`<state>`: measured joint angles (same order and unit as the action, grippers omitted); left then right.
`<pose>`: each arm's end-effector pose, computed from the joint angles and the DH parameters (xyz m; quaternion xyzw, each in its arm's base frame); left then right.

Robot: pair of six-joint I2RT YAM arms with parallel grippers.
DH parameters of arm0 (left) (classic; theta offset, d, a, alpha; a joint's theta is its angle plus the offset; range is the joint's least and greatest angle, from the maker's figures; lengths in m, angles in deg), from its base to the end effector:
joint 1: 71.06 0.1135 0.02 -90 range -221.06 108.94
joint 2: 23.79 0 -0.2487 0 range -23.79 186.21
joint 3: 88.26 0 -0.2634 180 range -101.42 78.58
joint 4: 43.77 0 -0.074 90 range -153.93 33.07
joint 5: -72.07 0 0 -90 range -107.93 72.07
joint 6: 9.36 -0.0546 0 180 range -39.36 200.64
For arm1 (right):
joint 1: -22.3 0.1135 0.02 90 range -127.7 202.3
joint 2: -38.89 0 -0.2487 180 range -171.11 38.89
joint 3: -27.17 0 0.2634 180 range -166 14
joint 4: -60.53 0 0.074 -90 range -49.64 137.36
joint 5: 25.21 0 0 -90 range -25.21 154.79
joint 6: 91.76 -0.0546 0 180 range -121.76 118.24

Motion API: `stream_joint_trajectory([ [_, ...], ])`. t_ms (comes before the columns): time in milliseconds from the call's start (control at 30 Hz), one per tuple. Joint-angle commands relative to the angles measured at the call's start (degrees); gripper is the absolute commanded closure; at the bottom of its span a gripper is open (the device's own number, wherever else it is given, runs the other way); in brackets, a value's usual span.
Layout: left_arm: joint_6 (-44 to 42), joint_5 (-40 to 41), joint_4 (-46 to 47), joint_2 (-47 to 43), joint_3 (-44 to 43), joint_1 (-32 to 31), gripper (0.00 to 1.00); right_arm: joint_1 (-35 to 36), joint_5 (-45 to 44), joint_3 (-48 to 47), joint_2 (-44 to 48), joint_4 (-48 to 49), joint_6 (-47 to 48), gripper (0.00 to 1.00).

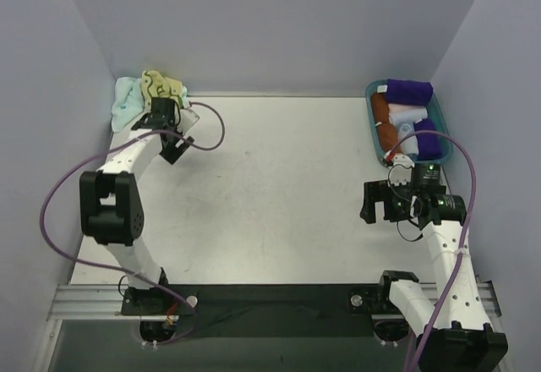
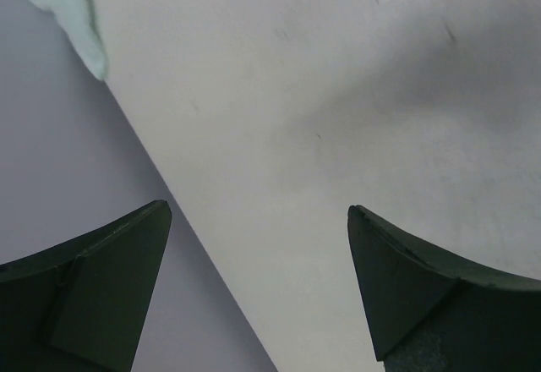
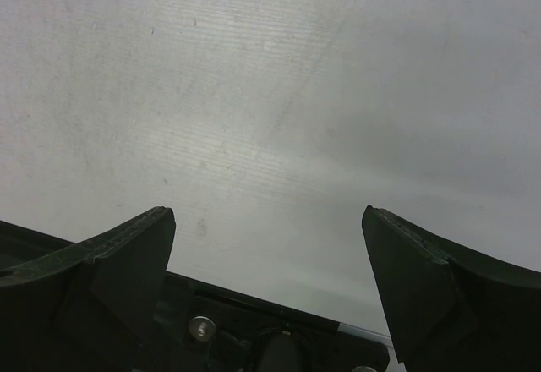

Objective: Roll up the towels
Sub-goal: Grab a towel with the left arm

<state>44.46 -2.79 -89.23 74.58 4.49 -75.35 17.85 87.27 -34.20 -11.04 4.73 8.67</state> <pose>0.3844 -0.0145 0.2030 0.2928 0.9039 0.1996 0.2394 0.2080 0.0047 0.2691 -0.1227 0.8989 0.1289 0.4005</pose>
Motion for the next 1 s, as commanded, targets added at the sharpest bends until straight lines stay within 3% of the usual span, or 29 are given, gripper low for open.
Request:
stream_joint_trajectory([
  [0,-8.4,6.6,12.0,8.0,-11.4,-0.2,0.03,-0.6,1.1,-0.3,0.2,-0.7,-0.2,0.00],
  [200,-15.6,7.9,19.1,24.6,-29.6,0.3,0.03,-1.4,2.3,-0.1,-0.4,-1.0,0.3,0.00],
  [567,-19.4,10.4,22.6,52.6,-63.9,2.9,0.03,-2.4,4.8,-0.2,-1.8,-1.7,1.6,0.00],
  [667,-21.2,11.9,21.6,59.5,-71.6,4.0,0.03,-2.6,4.9,-0.3,-2.4,-1.7,1.7,0.00],
  [767,-21.6,13.3,23.4,62.5,-72.5,4.0,0.03,-2.6,4.9,-0.3,-3.0,-1.8,1.8,0.00],
  [867,-20.3,13.2,24.9,61.3,-68.7,6.1,0.11,-2.6,5.0,-0.3,-3.6,-1.8,1.8,0.00],
  [900,-19.1,12.7,24.6,60.8,-67.3,6.1,0.25,-2.7,5.1,-0.3,-3.8,-1.9,1.8,0.00],
  [967,-17.4,12.2,22.9,58.9,-67.2,5.9,0.42,-2.6,5.1,-0.4,-3.8,-1.9,1.9,0.00],
])
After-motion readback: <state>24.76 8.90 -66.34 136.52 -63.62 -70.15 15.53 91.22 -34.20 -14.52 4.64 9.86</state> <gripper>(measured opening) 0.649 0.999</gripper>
